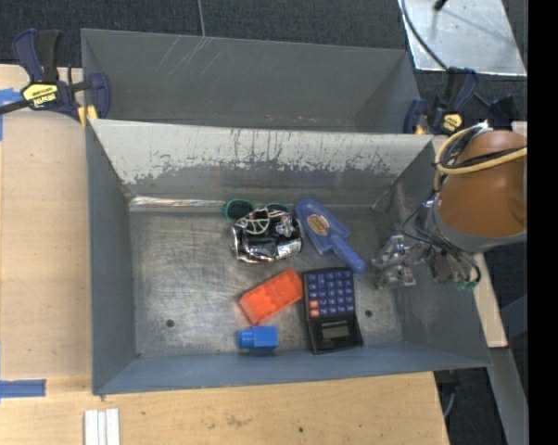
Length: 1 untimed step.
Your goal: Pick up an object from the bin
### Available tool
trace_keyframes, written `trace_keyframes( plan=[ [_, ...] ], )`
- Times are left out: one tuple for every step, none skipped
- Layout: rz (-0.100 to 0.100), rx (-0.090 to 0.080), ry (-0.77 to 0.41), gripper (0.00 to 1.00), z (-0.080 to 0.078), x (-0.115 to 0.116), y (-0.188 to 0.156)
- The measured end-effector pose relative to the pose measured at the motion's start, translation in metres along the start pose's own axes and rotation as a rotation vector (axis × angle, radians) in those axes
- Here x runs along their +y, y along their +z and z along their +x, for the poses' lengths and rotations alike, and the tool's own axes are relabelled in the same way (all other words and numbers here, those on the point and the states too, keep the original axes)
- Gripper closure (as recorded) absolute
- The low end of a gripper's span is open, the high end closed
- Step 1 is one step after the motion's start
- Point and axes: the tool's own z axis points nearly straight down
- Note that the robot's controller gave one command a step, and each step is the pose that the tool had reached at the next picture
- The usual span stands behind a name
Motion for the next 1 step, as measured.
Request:
trace_keyframes(
  plan=[
    [-0.002, 0.009, 0.0, 0.0, 0.0027, 0.0004, 0.0024]
  ],
)
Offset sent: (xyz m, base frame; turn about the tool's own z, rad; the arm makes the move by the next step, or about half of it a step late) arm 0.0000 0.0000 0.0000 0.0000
